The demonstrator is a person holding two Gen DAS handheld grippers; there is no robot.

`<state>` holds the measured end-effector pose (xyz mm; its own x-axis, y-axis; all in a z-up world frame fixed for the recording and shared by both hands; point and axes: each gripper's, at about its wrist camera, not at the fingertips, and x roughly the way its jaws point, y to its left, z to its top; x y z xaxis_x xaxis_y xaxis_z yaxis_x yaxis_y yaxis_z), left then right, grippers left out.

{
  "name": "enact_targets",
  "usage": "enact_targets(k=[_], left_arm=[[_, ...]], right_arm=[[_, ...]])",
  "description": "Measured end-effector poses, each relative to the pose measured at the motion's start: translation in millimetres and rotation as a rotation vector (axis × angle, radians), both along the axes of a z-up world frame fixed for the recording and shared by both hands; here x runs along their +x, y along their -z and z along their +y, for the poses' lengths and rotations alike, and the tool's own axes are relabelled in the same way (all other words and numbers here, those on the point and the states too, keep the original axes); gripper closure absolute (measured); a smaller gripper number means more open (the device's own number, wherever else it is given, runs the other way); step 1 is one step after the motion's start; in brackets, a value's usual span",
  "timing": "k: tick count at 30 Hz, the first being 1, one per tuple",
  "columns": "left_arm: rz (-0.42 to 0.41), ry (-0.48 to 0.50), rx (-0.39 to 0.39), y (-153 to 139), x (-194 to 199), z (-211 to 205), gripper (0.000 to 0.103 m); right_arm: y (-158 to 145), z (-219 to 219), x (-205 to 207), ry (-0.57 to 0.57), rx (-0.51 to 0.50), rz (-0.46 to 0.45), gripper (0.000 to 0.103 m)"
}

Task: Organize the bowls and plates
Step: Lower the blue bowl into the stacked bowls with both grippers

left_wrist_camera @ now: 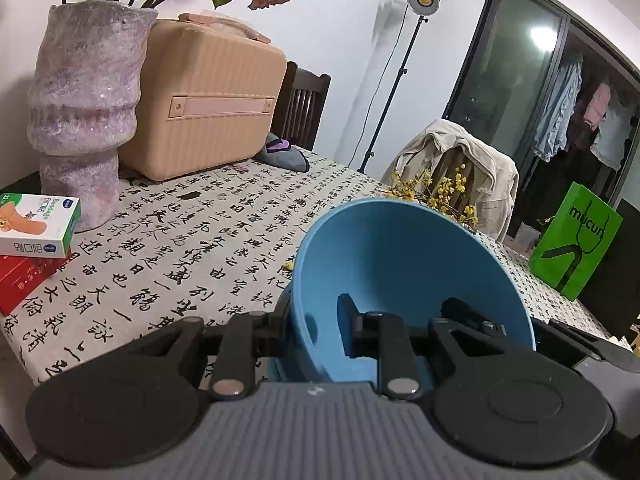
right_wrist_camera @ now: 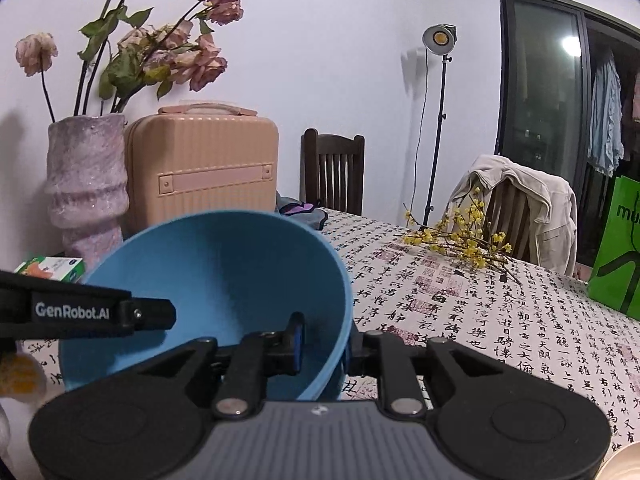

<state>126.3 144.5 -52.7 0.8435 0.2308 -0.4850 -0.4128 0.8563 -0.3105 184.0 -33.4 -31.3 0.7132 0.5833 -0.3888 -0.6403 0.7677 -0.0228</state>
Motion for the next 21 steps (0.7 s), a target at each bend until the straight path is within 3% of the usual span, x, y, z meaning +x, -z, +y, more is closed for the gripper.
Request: enact_targets(k=[12, 21], left_arm=[[-0.010, 0.002, 0.030, -1, 1, -2, 0.079], [-0.029, -0.014, 0.101, -2, 2, -3, 0.079]], right_arm=[[4, -7, 8, 0.002, 0.051, 0.024, 0.085], [6, -11, 11, -0.008, 0.088, 0.031, 0.085]])
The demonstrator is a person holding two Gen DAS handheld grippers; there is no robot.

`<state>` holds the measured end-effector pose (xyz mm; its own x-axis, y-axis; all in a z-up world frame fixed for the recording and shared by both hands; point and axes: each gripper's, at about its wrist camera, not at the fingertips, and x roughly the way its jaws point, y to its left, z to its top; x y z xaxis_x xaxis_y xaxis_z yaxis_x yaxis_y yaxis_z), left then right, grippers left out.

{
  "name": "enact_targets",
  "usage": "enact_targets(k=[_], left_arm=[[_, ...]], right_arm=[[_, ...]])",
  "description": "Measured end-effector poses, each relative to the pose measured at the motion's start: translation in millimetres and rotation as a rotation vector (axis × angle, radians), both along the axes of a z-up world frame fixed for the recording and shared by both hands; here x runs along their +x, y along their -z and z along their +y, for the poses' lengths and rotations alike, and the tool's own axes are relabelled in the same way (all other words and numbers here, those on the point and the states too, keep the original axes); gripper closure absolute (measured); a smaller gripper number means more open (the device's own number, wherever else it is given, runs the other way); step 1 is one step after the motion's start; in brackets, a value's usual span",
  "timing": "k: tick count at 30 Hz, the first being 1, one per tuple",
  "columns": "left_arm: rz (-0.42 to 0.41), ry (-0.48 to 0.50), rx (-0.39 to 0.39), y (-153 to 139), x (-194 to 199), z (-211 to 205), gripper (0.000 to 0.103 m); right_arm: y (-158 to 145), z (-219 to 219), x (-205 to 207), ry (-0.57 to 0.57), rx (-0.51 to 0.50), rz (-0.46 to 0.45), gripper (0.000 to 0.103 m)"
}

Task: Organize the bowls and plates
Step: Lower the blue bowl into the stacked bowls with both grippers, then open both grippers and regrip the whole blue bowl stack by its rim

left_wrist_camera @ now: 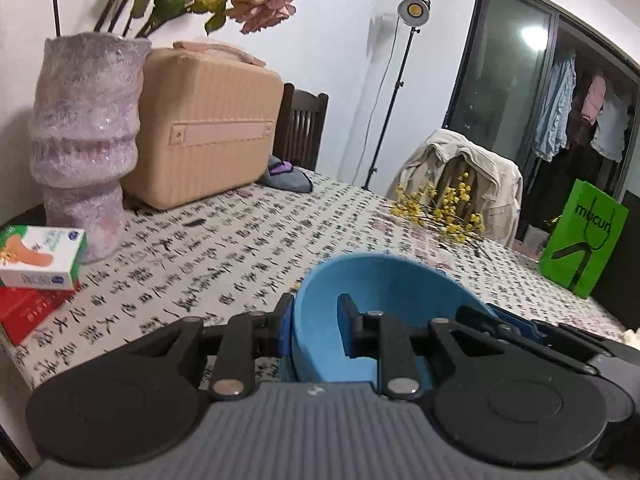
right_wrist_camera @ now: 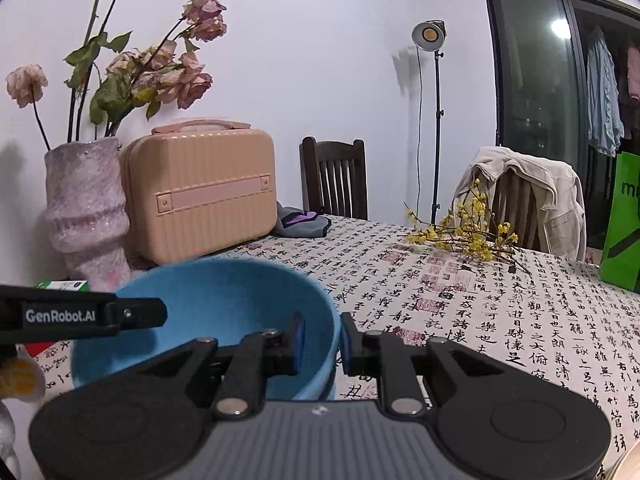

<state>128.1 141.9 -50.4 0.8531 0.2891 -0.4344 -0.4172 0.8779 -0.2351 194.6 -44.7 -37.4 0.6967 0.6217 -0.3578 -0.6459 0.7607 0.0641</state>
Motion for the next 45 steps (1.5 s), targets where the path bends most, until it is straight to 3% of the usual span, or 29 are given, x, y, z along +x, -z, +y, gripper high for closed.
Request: enact_targets(k=[8, 12, 13, 14, 15, 16, 17, 22, 27, 37, 45], left_arm=[[-0.022, -0.001, 0.017, -3, -3, 7, 0.077], [-0.047, 0.000, 0.009, -5, -9, 13, 0.052], [-0.052, 0.001, 0.007, -6, -11, 14, 0.044], [-0.062, 0.006, 0.005, -7, -14, 16, 0.038], [-0.075, 0.013, 0.001, -9, -18, 19, 0.022], [-0.086, 0.019, 0.000, -10, -21, 21, 0.007], [-0.098, 0.024, 0.003, -12, -25, 23, 0.000], [-0.142, 0.066, 0.021, -17, -39, 35, 0.000], [-0.103, 0.099, 0.002, -10, -35, 55, 0.000], [-0.043, 0.179, -0.107, -7, -14, 90, 0.000], [-0.029, 0.274, -0.114, -14, 16, 90, 0.000]], right_arm=[[1, -6, 4, -0.022, 0.050, 0.028, 0.086], [-1, -16, 8, -0.040, 0.108, 0.081, 0.077], [-1, -18, 8, -0.046, 0.120, 0.092, 0.067], [-2, -21, 8, -0.051, 0.131, 0.101, 0.047], [-3, -24, 8, -0.055, 0.142, 0.109, 0.036], [-4, -27, 8, -0.059, 0.152, 0.115, 0.016], [-6, -30, 7, -0.065, 0.158, 0.117, 0.010], [-9, -42, 3, -0.051, 0.130, 0.118, 0.000], [-3, -46, 11, -0.009, 0.084, 0.152, 0.000], [-6, -39, 31, -0.005, 0.121, 0.268, 0.000], [-8, -31, 38, 0.030, 0.125, 0.340, 0.000]])
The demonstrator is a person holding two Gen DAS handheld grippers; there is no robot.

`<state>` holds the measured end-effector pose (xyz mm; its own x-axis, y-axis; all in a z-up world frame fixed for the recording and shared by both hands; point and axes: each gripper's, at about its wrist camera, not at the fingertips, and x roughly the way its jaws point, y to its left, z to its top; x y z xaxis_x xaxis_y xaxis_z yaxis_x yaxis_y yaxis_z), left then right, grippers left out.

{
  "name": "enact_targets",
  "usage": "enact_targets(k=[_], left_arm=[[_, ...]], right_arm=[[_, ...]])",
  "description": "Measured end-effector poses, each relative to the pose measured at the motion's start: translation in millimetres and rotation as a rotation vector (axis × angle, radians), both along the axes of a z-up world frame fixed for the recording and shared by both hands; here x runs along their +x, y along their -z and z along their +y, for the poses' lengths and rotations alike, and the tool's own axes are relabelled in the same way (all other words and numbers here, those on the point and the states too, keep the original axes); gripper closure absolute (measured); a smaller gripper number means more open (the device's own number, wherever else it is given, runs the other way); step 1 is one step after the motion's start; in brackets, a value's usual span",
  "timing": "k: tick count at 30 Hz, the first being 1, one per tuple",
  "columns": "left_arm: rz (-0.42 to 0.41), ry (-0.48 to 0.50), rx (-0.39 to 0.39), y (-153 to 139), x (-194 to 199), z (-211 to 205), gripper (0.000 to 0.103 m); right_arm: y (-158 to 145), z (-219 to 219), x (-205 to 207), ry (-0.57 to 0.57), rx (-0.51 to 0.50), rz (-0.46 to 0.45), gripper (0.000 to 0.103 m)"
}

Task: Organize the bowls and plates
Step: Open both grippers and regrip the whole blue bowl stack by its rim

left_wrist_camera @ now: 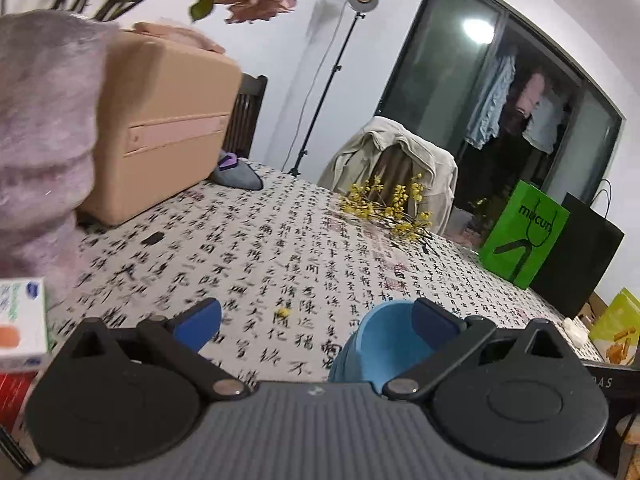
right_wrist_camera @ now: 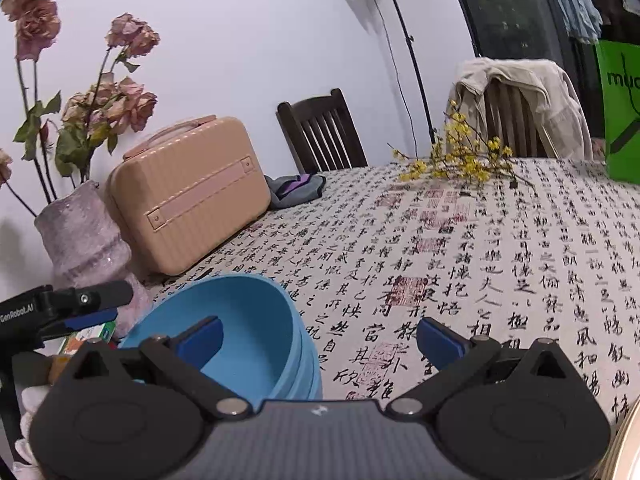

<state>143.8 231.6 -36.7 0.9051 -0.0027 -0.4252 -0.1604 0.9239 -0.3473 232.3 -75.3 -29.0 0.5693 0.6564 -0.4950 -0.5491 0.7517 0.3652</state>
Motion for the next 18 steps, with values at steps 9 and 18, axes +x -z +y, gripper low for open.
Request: enact_targets(k=[9, 18], left_arm=[[0.069, 0.086, -0.085, 4, 33, 1, 0.000], [0.127, 0.149, -0.111, 12, 34, -1, 0.000]], right_arm=[[-1, 5, -2, 0.069, -0.001, 0.075, 0.000], [-2, 13, -11, 0.100, -0.035, 0.100, 0.000]])
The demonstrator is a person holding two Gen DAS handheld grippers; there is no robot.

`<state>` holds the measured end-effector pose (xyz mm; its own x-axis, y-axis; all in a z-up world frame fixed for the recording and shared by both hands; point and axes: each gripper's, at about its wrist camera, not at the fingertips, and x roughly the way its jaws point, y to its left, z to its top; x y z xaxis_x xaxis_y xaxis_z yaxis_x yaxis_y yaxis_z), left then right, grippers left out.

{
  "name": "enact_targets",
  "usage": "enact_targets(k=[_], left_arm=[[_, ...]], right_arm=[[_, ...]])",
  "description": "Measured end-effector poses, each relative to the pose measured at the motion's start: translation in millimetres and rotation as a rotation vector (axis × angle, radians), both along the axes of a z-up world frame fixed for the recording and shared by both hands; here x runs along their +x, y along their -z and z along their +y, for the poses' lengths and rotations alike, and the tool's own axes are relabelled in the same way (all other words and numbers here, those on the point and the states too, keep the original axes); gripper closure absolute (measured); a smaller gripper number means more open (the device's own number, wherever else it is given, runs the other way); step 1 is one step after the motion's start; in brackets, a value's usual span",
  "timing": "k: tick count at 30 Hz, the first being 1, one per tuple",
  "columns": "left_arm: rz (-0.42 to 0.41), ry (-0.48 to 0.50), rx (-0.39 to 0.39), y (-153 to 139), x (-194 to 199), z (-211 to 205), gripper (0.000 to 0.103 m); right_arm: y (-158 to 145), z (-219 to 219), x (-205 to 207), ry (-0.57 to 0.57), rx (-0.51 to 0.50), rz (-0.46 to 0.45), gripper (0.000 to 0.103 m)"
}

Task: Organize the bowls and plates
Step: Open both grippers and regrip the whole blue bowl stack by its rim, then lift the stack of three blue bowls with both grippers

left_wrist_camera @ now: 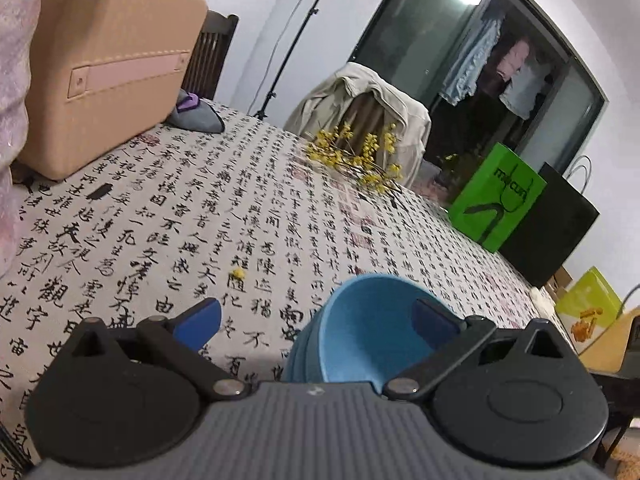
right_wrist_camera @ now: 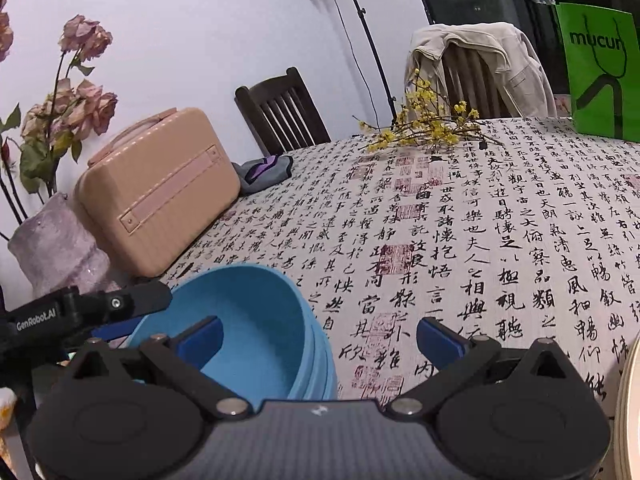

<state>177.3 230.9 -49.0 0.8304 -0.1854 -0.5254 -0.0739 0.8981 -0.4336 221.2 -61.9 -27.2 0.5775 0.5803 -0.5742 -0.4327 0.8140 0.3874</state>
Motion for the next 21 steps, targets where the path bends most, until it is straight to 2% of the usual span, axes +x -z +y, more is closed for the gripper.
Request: enact_targets(k=[4, 8, 12, 15, 21], left_arm=[[0.000, 0.000, -0.026, 0, -6, -2, 0.000], [-0.001, -0.056, -0.030, -3, -13, -3, 0.000], [0.035, -0.107, -0.042, 0, -15, -3, 0.000], [0.065, -0.125, -0.052, 7, -15, -3, 0.000], [0.134, -0.146, -0.073, 18, -10, -5, 0.000]], right_arm=[[-1, 3, -1, -0.003, -0.036, 0.019, 0.000], [-4, 7, 0, -0.028, -0.079, 0.033, 0.000], [-5, 17, 0, -0.077, -0.095, 0.031, 0.000], [2, 22, 5, -0.108, -0.087, 0.069, 0.000], [17, 21, 11, -0.099, -0.105, 0.120, 0.004]])
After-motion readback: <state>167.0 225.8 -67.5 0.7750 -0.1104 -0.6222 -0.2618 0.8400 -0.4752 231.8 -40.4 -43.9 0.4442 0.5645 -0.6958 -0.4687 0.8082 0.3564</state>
